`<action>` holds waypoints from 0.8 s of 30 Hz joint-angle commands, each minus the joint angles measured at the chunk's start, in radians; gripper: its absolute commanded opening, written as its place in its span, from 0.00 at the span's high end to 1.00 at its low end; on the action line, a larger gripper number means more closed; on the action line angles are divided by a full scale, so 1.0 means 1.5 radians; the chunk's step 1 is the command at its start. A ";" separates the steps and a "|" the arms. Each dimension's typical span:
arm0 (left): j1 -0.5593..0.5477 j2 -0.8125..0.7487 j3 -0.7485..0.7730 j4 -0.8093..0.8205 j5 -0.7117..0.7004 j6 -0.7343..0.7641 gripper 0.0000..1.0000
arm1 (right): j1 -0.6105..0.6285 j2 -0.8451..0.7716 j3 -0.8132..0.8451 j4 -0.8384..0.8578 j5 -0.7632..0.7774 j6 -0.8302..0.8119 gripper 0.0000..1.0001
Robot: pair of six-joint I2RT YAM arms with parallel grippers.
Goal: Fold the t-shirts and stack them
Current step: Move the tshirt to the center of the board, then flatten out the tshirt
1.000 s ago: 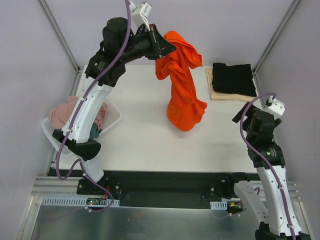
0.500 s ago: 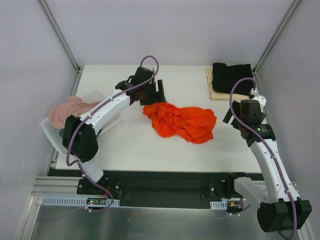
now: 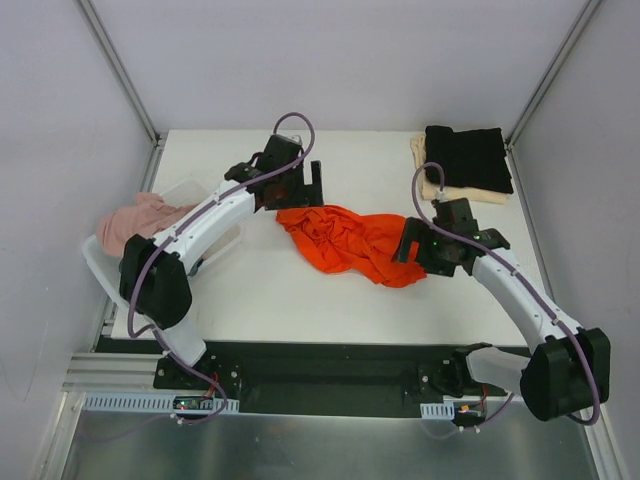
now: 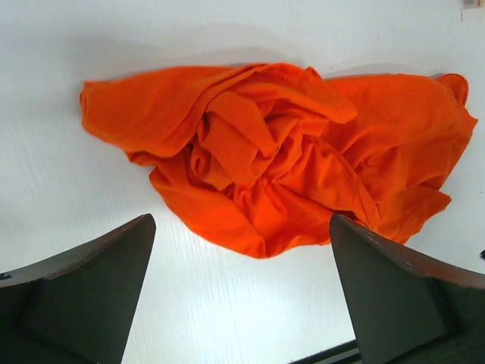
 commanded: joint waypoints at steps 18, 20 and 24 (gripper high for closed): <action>-0.127 0.425 0.438 -0.041 0.024 0.347 0.18 | 0.059 0.027 -0.112 0.092 -0.016 0.201 0.09; -0.129 0.454 0.454 -0.043 0.008 0.348 0.25 | 0.058 0.026 -0.111 0.088 -0.015 0.199 0.10; -0.129 0.478 0.479 -0.047 -0.026 0.317 0.45 | 0.058 0.022 -0.106 0.076 -0.011 0.195 0.09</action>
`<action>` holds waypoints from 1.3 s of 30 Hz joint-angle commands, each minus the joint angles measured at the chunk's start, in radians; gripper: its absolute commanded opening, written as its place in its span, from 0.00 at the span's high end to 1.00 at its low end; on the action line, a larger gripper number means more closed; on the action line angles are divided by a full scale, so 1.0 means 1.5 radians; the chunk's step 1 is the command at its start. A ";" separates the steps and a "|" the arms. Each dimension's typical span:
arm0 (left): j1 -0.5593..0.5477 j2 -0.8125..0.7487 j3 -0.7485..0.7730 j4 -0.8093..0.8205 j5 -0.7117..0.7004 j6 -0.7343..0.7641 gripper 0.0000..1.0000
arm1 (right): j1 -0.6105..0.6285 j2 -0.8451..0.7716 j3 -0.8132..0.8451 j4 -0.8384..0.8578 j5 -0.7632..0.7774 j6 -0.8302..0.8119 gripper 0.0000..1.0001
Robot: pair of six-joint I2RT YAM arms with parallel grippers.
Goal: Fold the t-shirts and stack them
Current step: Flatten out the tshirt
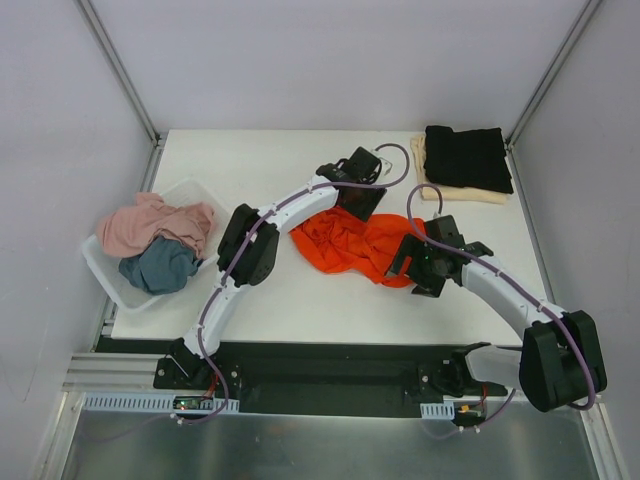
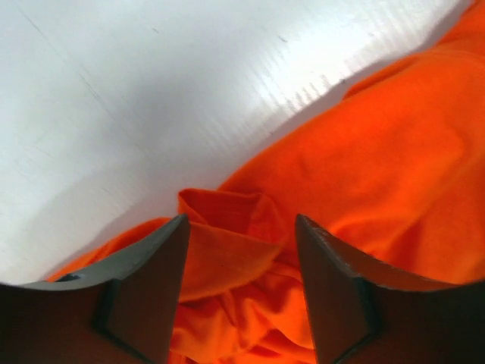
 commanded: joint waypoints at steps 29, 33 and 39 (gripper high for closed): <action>0.000 -0.251 -0.164 -0.030 -0.117 -0.091 1.00 | -0.002 0.042 0.106 -0.046 0.113 0.030 0.13; 0.001 -0.361 -0.274 0.005 -0.109 -0.119 1.00 | 0.001 0.065 0.096 -0.023 0.071 0.055 0.17; 0.001 -0.486 -0.433 0.091 -0.040 -0.167 1.00 | 0.030 0.116 0.101 0.019 0.032 0.075 0.28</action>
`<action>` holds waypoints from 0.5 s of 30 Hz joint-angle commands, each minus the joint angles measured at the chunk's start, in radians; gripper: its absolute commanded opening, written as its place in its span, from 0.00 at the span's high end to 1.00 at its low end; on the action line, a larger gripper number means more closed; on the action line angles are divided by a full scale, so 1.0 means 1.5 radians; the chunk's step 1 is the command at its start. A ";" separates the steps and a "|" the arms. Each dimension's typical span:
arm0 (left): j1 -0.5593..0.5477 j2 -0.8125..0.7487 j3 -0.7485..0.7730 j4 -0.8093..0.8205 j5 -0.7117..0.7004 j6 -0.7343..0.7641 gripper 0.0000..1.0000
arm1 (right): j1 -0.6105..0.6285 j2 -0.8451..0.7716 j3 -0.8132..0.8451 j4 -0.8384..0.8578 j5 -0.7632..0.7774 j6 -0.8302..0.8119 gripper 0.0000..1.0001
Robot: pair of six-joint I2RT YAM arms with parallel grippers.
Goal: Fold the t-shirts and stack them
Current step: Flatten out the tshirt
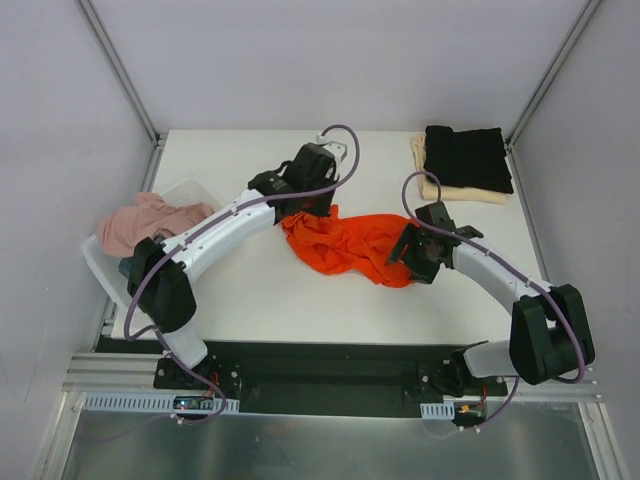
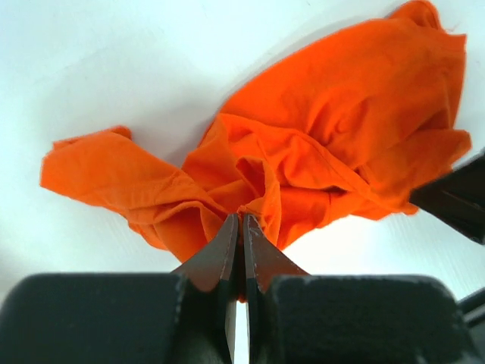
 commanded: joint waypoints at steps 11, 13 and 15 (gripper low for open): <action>-0.002 -0.156 -0.214 0.092 0.027 -0.092 1.00 | 0.044 0.077 0.066 0.027 0.005 0.049 0.58; -0.002 -0.160 -0.218 0.092 0.028 -0.093 1.00 | 0.044 0.080 0.070 0.020 0.012 0.048 0.66; -0.003 -0.166 -0.222 0.092 0.024 -0.093 1.00 | 0.045 0.085 0.073 0.019 0.020 0.048 0.71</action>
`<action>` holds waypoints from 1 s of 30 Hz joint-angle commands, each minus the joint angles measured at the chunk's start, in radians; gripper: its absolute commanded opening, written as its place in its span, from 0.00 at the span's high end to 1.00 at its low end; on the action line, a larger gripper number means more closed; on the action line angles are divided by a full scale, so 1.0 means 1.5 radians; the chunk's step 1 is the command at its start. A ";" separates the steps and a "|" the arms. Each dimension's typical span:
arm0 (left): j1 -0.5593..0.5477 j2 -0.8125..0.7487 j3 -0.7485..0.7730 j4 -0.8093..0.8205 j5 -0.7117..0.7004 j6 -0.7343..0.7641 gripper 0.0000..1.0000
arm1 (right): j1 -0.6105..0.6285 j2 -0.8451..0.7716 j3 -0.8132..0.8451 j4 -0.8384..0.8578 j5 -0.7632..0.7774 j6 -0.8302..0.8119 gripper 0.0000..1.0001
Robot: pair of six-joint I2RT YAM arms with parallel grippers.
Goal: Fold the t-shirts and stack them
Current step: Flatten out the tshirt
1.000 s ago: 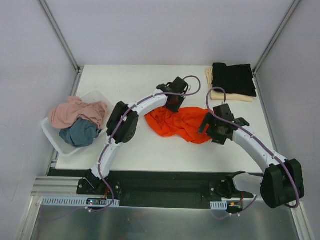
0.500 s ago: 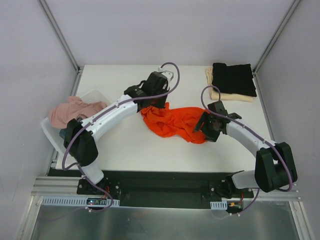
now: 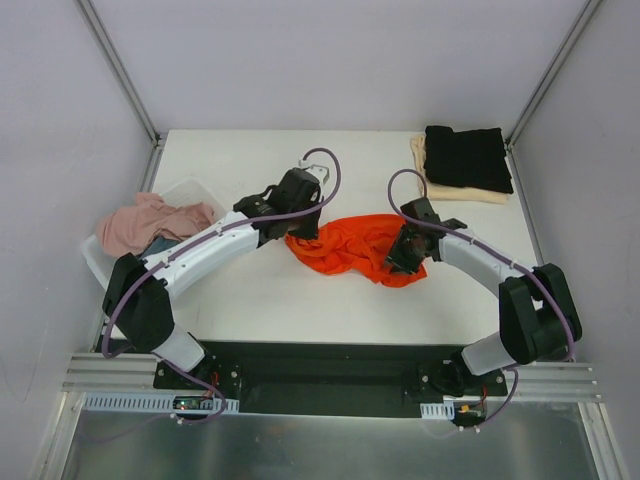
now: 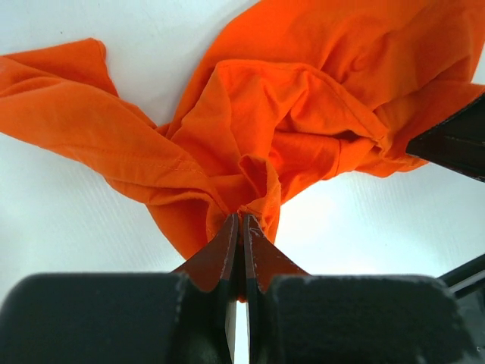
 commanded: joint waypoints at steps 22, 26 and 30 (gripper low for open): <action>-0.002 -0.241 -0.026 0.032 -0.135 0.008 1.00 | 0.002 -0.268 0.023 0.072 0.137 -0.154 0.99; -0.002 -0.282 0.032 0.035 -0.132 0.043 1.00 | 0.002 -0.344 0.063 0.129 0.179 -0.196 0.99; -0.003 -0.339 0.108 0.048 -0.099 0.070 1.00 | 0.002 -0.412 0.179 0.131 0.227 -0.265 0.99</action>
